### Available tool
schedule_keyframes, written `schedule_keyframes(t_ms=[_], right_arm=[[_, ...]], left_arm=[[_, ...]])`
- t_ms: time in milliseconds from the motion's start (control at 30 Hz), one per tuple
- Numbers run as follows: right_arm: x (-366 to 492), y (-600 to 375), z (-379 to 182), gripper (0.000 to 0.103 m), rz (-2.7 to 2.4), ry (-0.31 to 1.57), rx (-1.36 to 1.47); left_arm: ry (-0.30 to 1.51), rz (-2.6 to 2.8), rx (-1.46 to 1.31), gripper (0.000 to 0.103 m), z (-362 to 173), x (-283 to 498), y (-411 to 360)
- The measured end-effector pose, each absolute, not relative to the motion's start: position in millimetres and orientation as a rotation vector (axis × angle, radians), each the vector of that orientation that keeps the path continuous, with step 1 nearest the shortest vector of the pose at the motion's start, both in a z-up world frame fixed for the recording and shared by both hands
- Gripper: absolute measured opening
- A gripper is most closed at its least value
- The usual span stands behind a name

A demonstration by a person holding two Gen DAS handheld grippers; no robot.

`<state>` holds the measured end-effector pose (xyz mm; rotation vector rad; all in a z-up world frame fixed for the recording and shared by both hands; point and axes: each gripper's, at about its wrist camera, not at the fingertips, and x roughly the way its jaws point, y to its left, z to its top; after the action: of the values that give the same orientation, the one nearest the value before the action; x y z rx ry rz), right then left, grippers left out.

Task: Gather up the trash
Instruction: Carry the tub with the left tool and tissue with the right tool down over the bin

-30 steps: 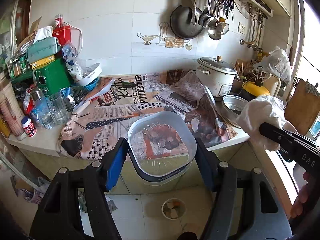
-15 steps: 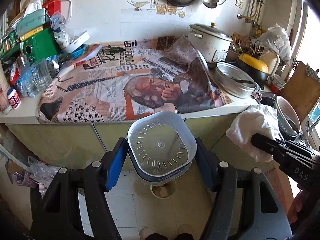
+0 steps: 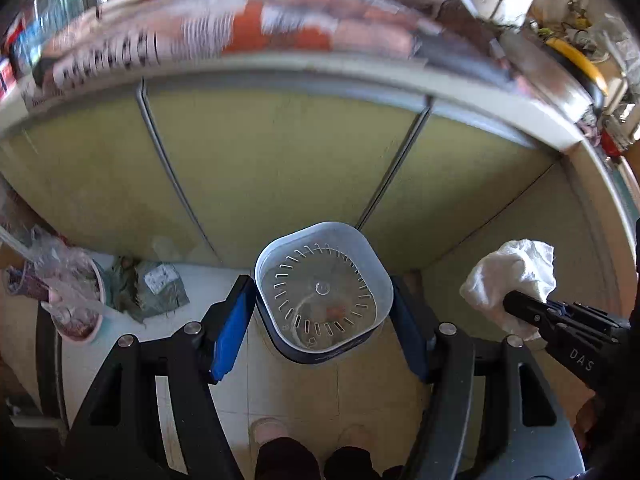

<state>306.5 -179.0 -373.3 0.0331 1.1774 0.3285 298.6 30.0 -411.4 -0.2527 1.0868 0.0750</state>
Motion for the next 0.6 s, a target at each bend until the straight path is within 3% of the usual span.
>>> schedule_keyframes(t_ms=[233,500,600], right_arm=[[333,-155,-476,0.011,0.372,1.292,-0.002],[354,-130,-563,0.013,0.419,1.369,-0.008],[360,-123,-584,0.021,0.422,1.413,0.01]], left_arm=[[1.146,0.149,-0.275,0.066,-498,303,53],[1.162,0.171,-0.261,0.066,-559,312,66],[1.172,0.166,-0.246,0.066,-576,318,64]])
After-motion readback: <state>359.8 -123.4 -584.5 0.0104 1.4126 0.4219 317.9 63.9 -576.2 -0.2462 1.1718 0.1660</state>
